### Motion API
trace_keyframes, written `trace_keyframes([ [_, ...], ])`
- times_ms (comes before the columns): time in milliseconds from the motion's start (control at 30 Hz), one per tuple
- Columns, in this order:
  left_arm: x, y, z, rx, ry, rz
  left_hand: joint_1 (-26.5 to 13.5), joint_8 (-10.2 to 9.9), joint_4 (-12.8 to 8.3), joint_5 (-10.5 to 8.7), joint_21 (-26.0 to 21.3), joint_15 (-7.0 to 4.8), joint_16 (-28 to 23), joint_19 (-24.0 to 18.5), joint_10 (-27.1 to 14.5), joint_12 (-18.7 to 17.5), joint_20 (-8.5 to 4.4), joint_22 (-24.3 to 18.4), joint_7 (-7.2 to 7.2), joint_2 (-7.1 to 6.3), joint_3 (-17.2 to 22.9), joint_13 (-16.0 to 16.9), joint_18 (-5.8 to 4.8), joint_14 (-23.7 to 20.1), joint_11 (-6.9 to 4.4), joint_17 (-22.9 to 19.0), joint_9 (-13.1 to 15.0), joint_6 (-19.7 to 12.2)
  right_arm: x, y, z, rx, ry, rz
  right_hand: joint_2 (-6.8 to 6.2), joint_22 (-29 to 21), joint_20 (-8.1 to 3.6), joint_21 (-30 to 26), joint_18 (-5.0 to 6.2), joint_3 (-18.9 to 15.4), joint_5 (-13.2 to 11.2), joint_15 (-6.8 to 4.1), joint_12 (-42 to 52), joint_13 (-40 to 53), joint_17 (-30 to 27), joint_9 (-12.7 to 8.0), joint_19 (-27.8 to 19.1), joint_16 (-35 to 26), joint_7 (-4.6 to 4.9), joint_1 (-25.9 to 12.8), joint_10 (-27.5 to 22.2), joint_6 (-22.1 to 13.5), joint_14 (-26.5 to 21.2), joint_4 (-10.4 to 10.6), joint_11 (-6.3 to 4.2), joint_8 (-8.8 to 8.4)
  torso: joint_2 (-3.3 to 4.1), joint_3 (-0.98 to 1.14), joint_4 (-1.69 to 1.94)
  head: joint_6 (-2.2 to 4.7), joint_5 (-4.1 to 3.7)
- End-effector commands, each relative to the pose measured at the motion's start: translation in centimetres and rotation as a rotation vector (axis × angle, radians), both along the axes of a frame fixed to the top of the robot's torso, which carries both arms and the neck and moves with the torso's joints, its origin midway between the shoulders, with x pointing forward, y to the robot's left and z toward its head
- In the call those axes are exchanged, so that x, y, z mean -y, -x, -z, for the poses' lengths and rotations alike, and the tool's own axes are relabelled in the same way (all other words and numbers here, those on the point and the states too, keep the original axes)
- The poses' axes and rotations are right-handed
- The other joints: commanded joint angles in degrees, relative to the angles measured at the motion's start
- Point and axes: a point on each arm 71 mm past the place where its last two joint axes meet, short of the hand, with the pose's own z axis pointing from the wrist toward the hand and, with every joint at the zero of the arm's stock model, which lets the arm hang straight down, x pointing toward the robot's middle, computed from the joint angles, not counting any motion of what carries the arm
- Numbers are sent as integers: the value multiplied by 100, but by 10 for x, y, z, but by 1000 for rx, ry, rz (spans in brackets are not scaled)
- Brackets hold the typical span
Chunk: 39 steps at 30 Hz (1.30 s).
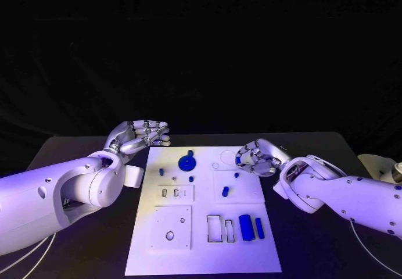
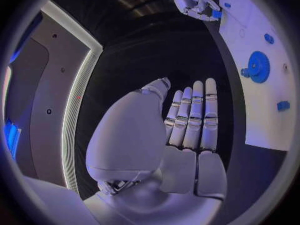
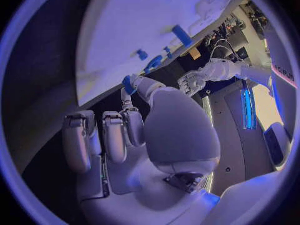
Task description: Assemble the parts on the task board
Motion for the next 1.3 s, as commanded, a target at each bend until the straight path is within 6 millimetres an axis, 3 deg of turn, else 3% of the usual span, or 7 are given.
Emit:
trace_keyframes([
  [33, 3, -1, 0, 0, 9, 21, 62, -31, 4, -17, 20, -8, -35, -48, 15, -32, 12, 10, 25, -12, 36, -4, -6, -35, 39, 8, 6, 6, -23, 7, -12, 42, 72, 36, 30, 1394, -49, 39, -42, 27, 72, -43, -17, 522, 1112, 248, 501, 9, -76, -59, -11, 22, 532, 10, -28, 244, -22, -13, -11, 16, 44],
  [267, 7, -7, 1, -1, 8, 22, 61, -31, 4, -17, 20, -7, -35, -48, 14, -32, 12, 10, 24, -12, 37, -4, -7, -36, 39, 8, 6, 5, -77, 20, -21, 61, 112, -67, 29, 1426, -52, 73, -53, 29, 84, -47, 4, 544, 1120, 270, 528, 11, -79, -108, 10, 13, 534, 16, -31, 274, -76, -49, 9, -29, 98],
  [367, 9, -9, 2, 0, 8, 23, 26, -34, 17, -22, 33, -2, -41, -69, 22, -31, 17, 18, 21, -26, 37, -3, -11, -43, 39, 16, 7, 7, -103, 25, -18, 62, 137, -119, -16, 1419, -55, 65, -50, 7, 137, -49, 3, 546, 1114, 289, 522, 9, -82, -202, 14, -9, 533, 46, -33, 300, -98, -66, 18, -50, 123],
  [533, 11, -11, 2, 3, 8, 22, -23, -37, 37, -25, 46, 1, -44, -91, 28, -32, 23, 27, 21, -48, 30, -2, -13, -46, 40, 29, 8, 7, -128, 30, -9, 58, 162, -162, -17, 1419, -55, 65, -50, 7, 140, -49, 6, 549, 1113, 291, 522, 8, -83, -208, 16, -10, 533, 48, -33, 303, -122, -93, 47, -96, 162],
  [733, 11, -12, 2, 6, 7, 18, -48, -38, 46, -24, 52, 2, -47, -103, 32, -31, 26, 31, 19, -61, 25, -1, -13, -49, 39, 35, 10, 9, -146, 36, 5, 62, 205, -187, -22, 1425, -58, 71, -52, 3, 150, -52, 7, 552, 1110, 305, 527, 7, -86, -275, 20, -23, 533, 79, -36, 325, -114, -97, 60, -114, 204],
  [933, 9, -12, 2, 9, 5, 10, -48, -38, 46, -24, 52, 2, -47, -103, 32, -31, 26, 31, 19, -61, 25, -1, -13, -49, 39, 35, 10, 9, -160, 42, 17, 56, 224, -213, -40, 1420, -60, 65, -50, -4, 143, -54, 2, 548, 1104, 313, 523, 5, -89, -306, 17, -28, 532, 88, -38, 337, -104, -78, 37, -148, 255],
  [1300, 9, -12, 2, 9, 5, 9, -58, -38, 51, -23, 55, 3, -48, -109, 34, -31, 27, 33, 19, -66, 24, -1, -13, -50, 39, 38, 10, 10, -173, 49, 28, 47, 232, -246, -82, 1415, -63, 59, -48, -18, 137, -56, 2, 551, 1099, 323, 519, 3, -90, -359, 18, -42, 531, 102, -40, 354, -108, -78, 33, -206, 288],
])
